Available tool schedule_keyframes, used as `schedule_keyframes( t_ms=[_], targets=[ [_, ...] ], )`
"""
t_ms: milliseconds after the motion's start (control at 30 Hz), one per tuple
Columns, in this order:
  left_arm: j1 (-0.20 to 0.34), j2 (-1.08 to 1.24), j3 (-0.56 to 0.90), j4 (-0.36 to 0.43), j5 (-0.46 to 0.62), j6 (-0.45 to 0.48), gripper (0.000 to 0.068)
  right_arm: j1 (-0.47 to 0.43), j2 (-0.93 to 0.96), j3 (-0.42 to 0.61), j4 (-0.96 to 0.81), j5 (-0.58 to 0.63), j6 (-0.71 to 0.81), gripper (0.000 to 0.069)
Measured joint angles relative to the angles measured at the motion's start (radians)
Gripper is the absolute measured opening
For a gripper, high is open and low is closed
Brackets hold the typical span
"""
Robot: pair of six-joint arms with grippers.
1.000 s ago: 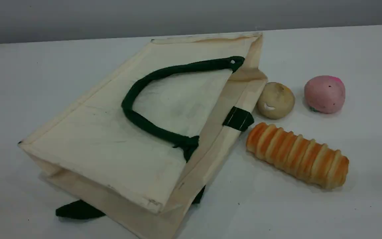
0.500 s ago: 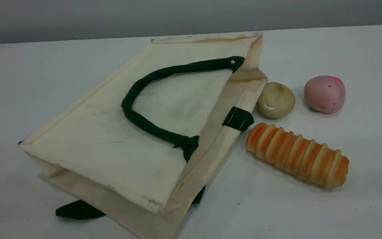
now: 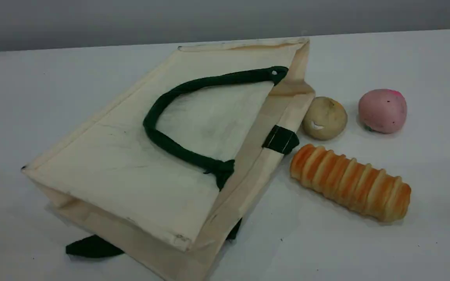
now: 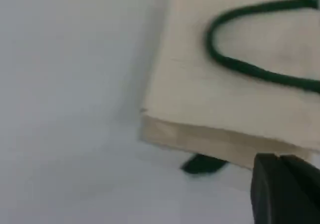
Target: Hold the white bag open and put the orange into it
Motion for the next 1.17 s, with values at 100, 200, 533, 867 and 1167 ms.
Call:
schedule_keyframes(
  t_ms=[100,200,533,867,1167],
  targets=[
    [0.136,-0.001,0.000,0.001,0.000,0.000,0.0036,0.002,0.000,0.000,0.000,0.000,0.000,0.0080],
    [0.238,-0.022,0.000,0.002,0.000,0.001,0.0040,0.002,0.000,0.000,0.000,0.000,0.000,0.0083],
    [0.269,-0.067,-0.002,0.006,0.001,0.001,0.0055,0.003,0.000,0.000,0.000,0.003,0.000,0.0093],
    [0.268,-0.066,-0.002,0.006,0.001,0.001,0.0062,0.003,0.000,0.000,0.000,0.002,0.000,0.0107],
    [0.268,-0.066,-0.002,0.006,0.001,0.001,0.0076,0.003,0.000,0.000,0.000,0.001,0.000,0.0118]
  ],
)
